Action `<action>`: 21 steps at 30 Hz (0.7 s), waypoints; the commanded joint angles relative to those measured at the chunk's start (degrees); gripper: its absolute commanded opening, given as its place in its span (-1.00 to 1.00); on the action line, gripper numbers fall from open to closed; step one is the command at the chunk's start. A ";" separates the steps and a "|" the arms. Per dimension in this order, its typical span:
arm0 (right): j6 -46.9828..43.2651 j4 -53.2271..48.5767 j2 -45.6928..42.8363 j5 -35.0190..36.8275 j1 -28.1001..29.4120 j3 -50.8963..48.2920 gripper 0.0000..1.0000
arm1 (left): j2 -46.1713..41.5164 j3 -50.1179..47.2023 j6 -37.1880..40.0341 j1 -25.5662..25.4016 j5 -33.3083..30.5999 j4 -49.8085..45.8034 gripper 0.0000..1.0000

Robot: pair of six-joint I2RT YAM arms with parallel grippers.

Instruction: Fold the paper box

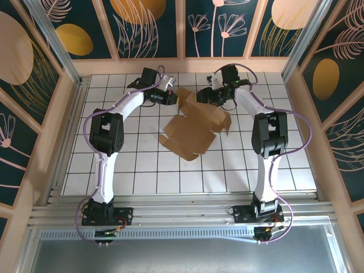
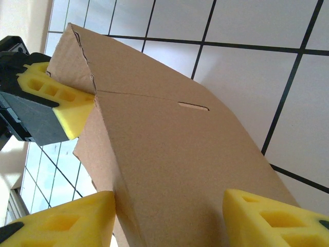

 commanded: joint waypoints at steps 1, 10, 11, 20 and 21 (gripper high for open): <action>0.19 -1.82 1.11 3.25 0.55 -1.88 0.15 | -6.48 0.39 -3.78 -1.38 5.44 2.10 -1.00; 0.41 -1.46 0.83 3.23 0.59 -2.33 0.16 | -11.11 -4.51 -3.89 -4.02 -0.10 2.80 -1.00; 0.39 -1.46 0.74 3.30 0.63 -2.41 0.15 | -11.01 -5.07 -3.77 -4.13 -0.75 2.56 -1.00; 0.61 -0.09 -0.50 1.93 1.68 -4.75 0.16 | -15.81 -19.64 -4.04 -4.17 -7.19 9.83 -1.00; 0.79 0.64 -0.89 0.56 1.71 -5.39 0.19 | -16.17 -20.77 -4.14 -4.18 -7.74 10.76 -0.98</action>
